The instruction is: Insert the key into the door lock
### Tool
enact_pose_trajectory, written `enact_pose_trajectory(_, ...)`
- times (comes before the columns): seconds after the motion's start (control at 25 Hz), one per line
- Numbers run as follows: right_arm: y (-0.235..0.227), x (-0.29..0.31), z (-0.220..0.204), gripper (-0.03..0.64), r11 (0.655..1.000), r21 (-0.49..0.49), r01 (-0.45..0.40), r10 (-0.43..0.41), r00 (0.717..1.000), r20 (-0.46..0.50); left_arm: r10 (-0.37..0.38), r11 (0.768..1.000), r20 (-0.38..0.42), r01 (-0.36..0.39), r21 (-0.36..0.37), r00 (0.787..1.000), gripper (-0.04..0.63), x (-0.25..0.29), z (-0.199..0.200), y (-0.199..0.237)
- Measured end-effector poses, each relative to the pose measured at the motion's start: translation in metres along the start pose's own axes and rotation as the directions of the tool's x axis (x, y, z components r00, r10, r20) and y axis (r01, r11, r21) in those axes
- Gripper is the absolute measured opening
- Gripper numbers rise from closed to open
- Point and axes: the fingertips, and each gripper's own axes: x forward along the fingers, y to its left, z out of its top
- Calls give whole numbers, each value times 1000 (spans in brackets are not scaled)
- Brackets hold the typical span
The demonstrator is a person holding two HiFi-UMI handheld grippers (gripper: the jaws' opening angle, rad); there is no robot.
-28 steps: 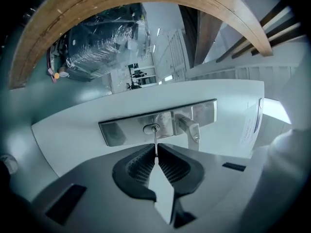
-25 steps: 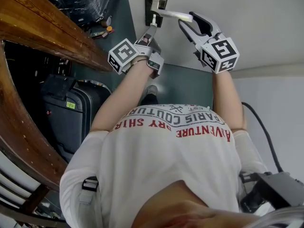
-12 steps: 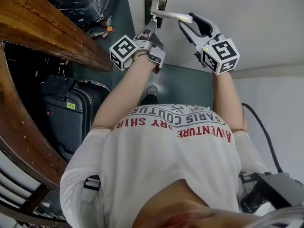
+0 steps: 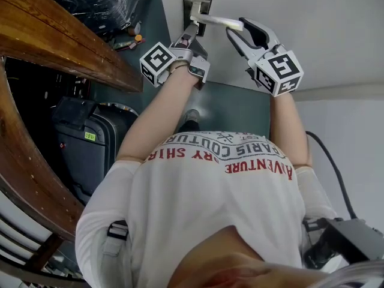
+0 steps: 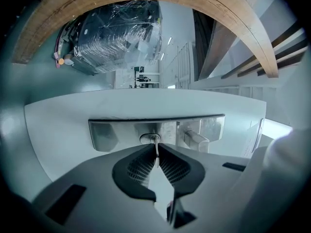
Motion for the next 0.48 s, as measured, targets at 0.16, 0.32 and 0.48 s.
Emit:
enact_pose_trajectory(0.16, 0, 0, 0, 173, 1000, -3, 3, -3, 1000, -2, -10, 1000, 0, 10, 8, 1000, 24, 0, 0, 0)
enact_pose_trajectory(0.32, 0, 2, -1, 173, 1000, 3, 1, -1, 1000, -3, -22, 999, -1, 22, 40, 1000, 23, 3, 1, 0)
enact_pose_trajectory(0.48, -4, 0, 2, 175, 998, 48, 36, -37, 999, 20, -12, 985, -67, 23, 170, 998, 100, 3, -1, -4)
